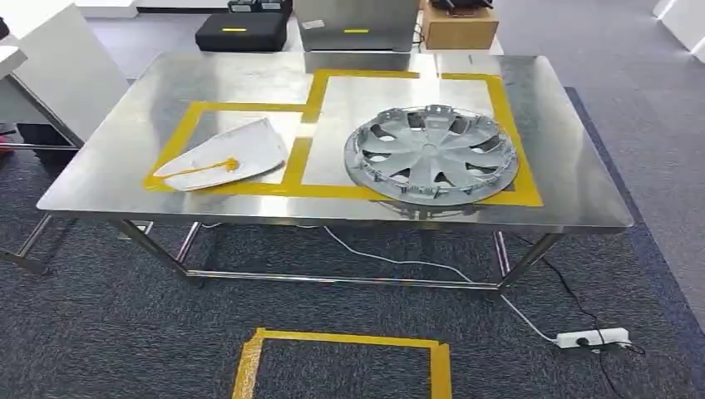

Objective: Take the parts from the cabinet and place them on the table.

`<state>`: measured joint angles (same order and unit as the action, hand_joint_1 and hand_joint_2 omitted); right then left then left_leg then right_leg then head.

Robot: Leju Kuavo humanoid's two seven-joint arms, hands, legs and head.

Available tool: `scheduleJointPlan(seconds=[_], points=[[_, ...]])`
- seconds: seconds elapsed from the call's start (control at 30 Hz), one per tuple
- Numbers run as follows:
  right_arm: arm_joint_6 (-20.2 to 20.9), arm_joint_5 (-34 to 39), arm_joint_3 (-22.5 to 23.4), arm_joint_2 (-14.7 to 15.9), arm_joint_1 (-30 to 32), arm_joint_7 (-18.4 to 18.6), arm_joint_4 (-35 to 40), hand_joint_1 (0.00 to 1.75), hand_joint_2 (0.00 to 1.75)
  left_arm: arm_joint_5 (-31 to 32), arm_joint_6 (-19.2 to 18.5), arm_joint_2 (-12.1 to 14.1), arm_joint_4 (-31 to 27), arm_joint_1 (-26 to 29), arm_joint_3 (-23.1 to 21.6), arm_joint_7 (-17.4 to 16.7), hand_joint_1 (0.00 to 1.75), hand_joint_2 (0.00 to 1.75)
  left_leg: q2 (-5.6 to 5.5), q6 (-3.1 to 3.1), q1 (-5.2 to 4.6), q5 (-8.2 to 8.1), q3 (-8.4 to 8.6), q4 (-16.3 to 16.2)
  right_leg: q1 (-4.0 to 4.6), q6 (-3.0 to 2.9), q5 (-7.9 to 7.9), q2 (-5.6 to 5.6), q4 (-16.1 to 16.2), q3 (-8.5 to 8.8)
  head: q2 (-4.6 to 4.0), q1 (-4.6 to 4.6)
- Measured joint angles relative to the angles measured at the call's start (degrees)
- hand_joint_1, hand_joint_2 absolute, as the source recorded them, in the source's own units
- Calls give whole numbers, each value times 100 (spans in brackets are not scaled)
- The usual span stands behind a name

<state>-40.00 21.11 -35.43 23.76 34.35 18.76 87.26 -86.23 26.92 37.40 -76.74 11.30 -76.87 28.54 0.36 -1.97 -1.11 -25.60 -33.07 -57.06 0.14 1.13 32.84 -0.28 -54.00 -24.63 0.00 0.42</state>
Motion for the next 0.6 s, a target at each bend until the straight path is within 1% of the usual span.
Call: scheduleJointPlan(seconds=[0.07, 0.1, 0.17, 0.23, 0.3, 0.37, 0.47, 0.53, 0.6], points=[[0, 201, -192, 90, -96, -253, -85, 0, 0, 0, -300, -2, 61, -7, 33, 365, 0, 0, 0, 1, 0, 0, -2, 0, -1, 0, 0, 1, -1, 0, 0, 2], [0, 312, -287, 132, -152, -386, -121, 0, 0, 0, -388, -13, 92, -15, 35, 552, 0, 0, 0, 1, 0, 0, -3, 0, -2, -1, -1, 2, -1, 0, 0, 0], [0, 407, -436, 197, -252, -600, -186, 0, 0, 0, -478, -46, 157, -58, 35, 860, 0, 0, 0, 1, -2, 0, -4, -1, -6, -1, -1, 2, -1, 0, 0, 2], [0, 427, -554, 239, -345, -716, -247, 0, 0, 35, -587, -109, 223, -90, 46, 1046, 0, 0, 0, 1, -6, 0, -5, -3, -9, 0, -2, 2, -1, 0, 0, 2], [0, 421, -656, 278, -403, -859, -291, 0, 0, 505, -772, -245, 319, -12, 294, 1120, 0, 0, 3, 1, -11, 0, -6, -4, -14, 3, -6, 8, -1, -2, 0, 0], [0, 375, -721, 291, -445, -888, -315, 0, 0, 844, -846, -371, 411, -10, 483, 1127, 0, 0, 0, 0, -11, 1, -12, -6, -14, 3, -7, 1, 0, -3, 0, 4], [0, 344, -805, 313, -530, -890, -337, 0, 0, 890, -880, -409, 527, -53, 478, 1127, 0, 0, -1, 0, -14, 1, -13, -8, -14, 7, -13, 7, 0, -5, 0, 2], [0, 368, -995, 379, -667, -890, -400, 0, 0, 787, -1037, -448, 658, -117, 404, 1127, 0, 0, 5, -1, -14, 2, -13, -9, -14, 3, -20, 16, 0, -11, 0, 0], [0, 429, -1203, 429, -800, -868, -464, 0, 0, 682, -1103, -481, 758, -197, 292, 1105, 0, 0, 7, -4, -13, 4, -14, -10, -14, 3, -20, 8, 0, -11, 0, 2]])
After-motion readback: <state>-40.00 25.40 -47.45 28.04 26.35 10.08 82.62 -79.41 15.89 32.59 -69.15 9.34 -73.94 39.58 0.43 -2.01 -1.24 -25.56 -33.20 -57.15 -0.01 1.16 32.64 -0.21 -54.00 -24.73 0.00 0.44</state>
